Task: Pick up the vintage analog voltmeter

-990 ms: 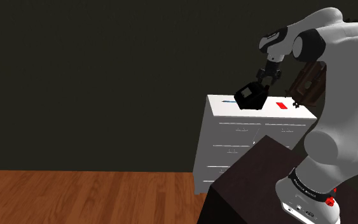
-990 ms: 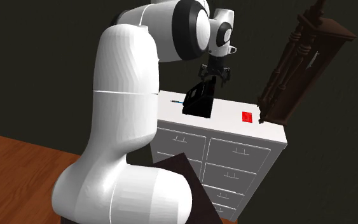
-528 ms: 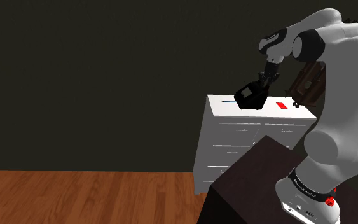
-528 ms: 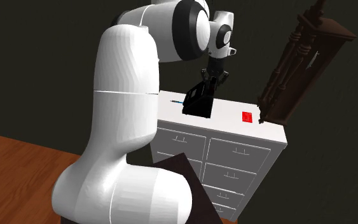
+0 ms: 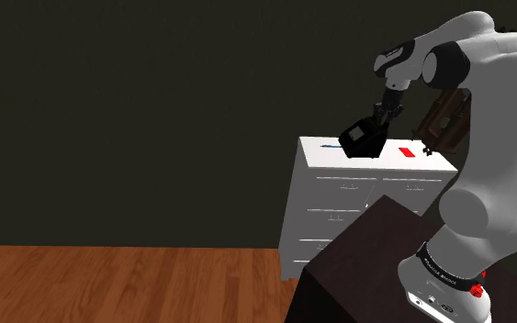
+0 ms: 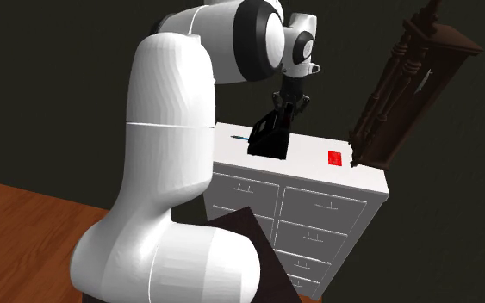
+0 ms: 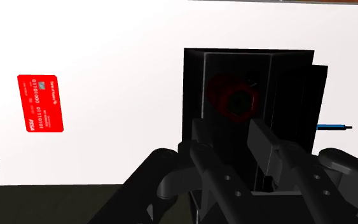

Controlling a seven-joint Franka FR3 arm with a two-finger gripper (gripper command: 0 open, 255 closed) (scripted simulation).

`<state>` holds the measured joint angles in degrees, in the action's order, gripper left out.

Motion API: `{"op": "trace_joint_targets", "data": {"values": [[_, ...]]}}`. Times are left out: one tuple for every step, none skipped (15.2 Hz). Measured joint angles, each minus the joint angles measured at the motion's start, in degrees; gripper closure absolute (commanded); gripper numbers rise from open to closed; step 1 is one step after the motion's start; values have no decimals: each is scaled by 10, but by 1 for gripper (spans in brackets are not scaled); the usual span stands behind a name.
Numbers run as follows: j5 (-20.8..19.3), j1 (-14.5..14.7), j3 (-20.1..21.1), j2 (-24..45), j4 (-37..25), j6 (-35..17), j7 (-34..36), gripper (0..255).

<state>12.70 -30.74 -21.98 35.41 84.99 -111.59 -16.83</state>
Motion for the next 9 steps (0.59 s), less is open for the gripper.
{"op": "trace_joint_targets", "data": {"values": [[-1,1,-1,-3,-1,4,1,255],[-2,1,-1,-5,-4,9,2,255],[-3,2,-2,-8,-8,16,3,255],[-5,2,-3,-13,-9,22,4,255],[-6,2,-3,-15,-12,26,4,255],[-7,1,-4,-17,-18,35,4,255],[-8,1,-5,-18,-24,41,5,255],[-8,0,-5,-19,-30,48,5,255],[-10,0,-6,-23,-32,54,5,255]]}}
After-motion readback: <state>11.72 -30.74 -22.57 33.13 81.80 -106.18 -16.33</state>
